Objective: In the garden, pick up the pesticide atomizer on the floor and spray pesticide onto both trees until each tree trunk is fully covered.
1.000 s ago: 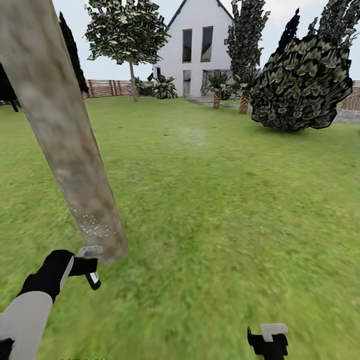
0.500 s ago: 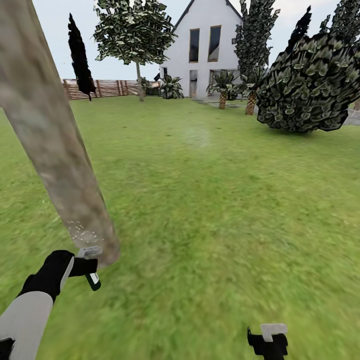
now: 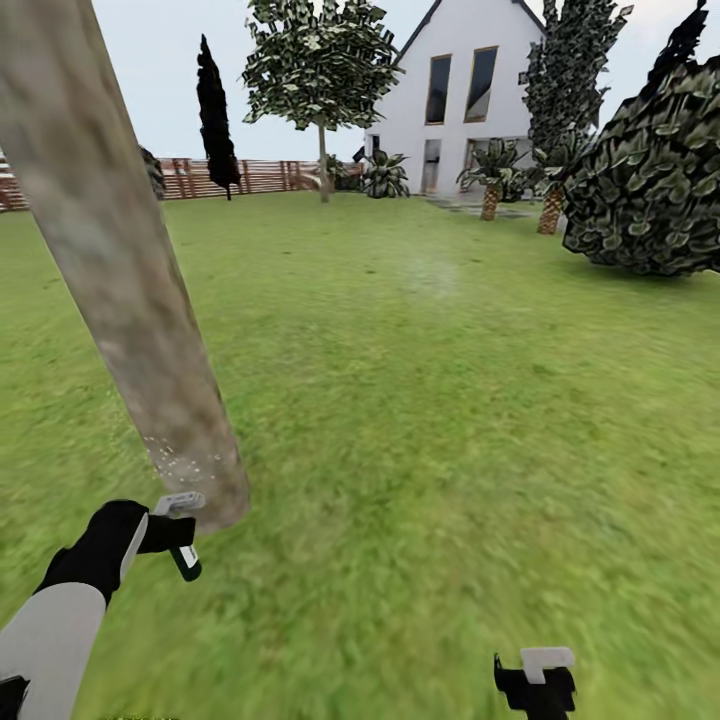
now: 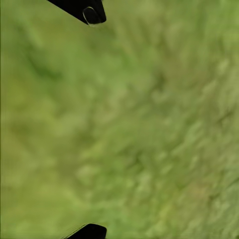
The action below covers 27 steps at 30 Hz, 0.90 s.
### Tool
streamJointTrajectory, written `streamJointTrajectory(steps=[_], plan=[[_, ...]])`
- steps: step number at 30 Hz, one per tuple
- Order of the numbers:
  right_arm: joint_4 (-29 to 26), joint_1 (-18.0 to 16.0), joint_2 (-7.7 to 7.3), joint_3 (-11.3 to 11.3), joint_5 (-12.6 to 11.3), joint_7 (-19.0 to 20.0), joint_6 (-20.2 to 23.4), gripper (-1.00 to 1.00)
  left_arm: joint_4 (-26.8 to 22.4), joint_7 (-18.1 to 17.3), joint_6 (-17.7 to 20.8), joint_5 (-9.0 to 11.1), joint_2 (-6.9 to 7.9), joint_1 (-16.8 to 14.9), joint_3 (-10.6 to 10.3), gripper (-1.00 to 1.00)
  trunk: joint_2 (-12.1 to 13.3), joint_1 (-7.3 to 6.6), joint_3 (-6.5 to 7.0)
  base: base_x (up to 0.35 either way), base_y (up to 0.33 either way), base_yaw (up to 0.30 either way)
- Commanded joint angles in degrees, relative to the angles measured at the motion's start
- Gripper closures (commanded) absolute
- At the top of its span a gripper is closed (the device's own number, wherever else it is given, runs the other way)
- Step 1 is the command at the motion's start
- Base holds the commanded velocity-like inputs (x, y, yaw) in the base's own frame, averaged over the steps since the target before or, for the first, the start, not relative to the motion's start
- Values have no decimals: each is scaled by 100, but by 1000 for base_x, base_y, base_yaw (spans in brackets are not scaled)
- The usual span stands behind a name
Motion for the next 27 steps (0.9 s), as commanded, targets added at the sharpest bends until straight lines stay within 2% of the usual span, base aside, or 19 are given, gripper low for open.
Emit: streamJointTrajectory(steps=[1,11,14,17,18,20,21,22,25,27], plan=[[0,0,0,0,4,0,0,-100,0,0,0,1,1,0,0,100,0,0,0,139,-260,275],[0,0,0,0,2,-8,0,-100,-95,-14,0,18,8,0,2,100,0,0,0,132,-260,275],[0,0,-3,0,3,-9,0,-100,-368,-47,29,23,21,0,-32,100,0,0,0,95,-261,275],[0,0,-8,0,0,-9,0,-100,-925,-73,112,34,42,-2,-30,100,0,0,0,23,-120,275],[0,0,-9,0,0,-9,0,-100,-1098,-77,212,38,64,-10,-19,100,0,0,0,3,-17,274],[0,0,-9,-6,1,-9,0,-100,-1175,-87,596,40,86,-45,-10,100,0,0,0,1,-4,275],[0,0,-9,-6,0,-9,0,-100,-1180,-94,648,37,87,-65,-9,100,0,0,0,0,-1,272],[0,0,-9,-8,0,-9,0,-100,-1184,-106,686,35,96,-94,-26,100,0,0,0,0,0,216],[0,0,-17,-9,-1,-19,0,-100,-1190,-106,738,32,100,-130,-347,100,0,0,0,0,0,38],[0,0,-24,-9,-1,-25,0,-100,-1190,-106,925,36,93,-288,-410,100,0,0,0,0,0,3]])
